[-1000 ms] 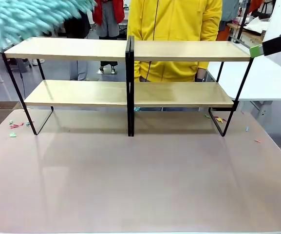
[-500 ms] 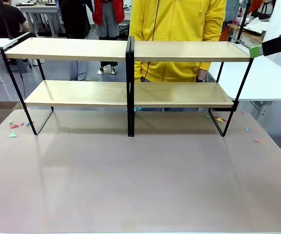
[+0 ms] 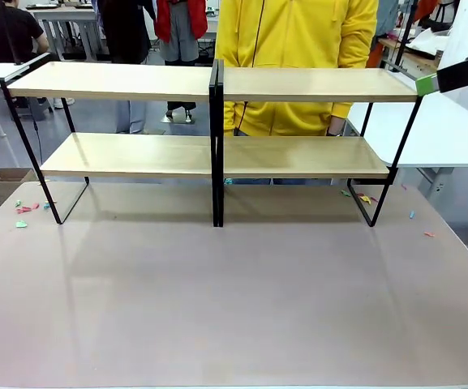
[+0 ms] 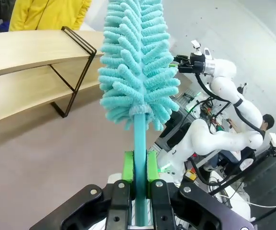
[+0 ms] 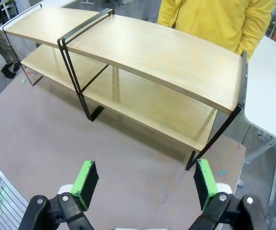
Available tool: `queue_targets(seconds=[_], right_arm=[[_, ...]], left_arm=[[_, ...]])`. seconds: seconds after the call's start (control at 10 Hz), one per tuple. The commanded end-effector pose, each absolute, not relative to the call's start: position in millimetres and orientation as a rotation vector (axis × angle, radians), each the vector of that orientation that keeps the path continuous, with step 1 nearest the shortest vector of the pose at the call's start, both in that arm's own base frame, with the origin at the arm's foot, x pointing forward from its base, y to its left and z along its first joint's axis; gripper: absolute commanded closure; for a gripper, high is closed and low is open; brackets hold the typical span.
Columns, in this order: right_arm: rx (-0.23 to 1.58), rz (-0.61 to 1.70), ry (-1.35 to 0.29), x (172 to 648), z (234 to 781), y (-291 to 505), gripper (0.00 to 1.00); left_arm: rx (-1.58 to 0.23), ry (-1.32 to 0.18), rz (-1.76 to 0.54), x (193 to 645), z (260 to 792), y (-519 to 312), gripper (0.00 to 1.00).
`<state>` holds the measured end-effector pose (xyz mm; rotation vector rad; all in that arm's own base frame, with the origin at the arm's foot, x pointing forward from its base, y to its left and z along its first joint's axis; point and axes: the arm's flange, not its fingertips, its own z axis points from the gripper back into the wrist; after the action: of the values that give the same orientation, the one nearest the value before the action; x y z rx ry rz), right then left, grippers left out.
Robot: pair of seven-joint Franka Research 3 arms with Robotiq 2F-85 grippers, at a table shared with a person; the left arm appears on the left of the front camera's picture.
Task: Clean the shelves.
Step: Place the Duster on the table.
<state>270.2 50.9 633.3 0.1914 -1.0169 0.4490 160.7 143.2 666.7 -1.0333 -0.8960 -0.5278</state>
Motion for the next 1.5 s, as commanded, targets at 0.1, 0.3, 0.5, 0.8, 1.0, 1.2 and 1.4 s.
queue_targets(seconds=[0.1, 0.3, 0.5, 0.8, 1.0, 1.2, 1.4], right_arm=[[0.194, 0.446, -1.017, 270.3, 633.4, 51.5, 0.00], [0.194, 0.446, -1.017, 270.3, 633.4, 51.5, 0.00], [0.191, 0.449, -1.017, 270.2, 633.3, 50.9, 0.00], [0.923, 0.242, -0.388, 264.7, 514.3, 46.2, 0.00], [1.009, 0.047, -0.089, 266.5, 428.5, 49.0, 0.00], [1.174, -0.161, 0.063, 271.8, 367.3, 27.1, 0.00], [1.033, 0.175, -0.266, 338.5, 464.0, 29.0, 0.00]], left_arm=[[-1.042, -0.918, -0.547, 162.4, 667.7, 145.7, 0.88], [-1.042, -0.918, -0.547, 162.4, 667.7, 145.7, 0.88], [-1.091, -0.515, -0.715, 195.4, 680.8, 131.9, 0.88], [-1.126, 0.389, -0.892, 253.6, 605.6, 92.7, 0.88], [-1.136, 0.510, -0.773, 285.2, 544.3, 62.5, 0.88], [-1.095, 0.487, -0.654, 328.3, 493.2, 47.1, 0.88], [-1.149, 0.424, -0.519, 374.6, 437.8, 49.5, 0.88]])
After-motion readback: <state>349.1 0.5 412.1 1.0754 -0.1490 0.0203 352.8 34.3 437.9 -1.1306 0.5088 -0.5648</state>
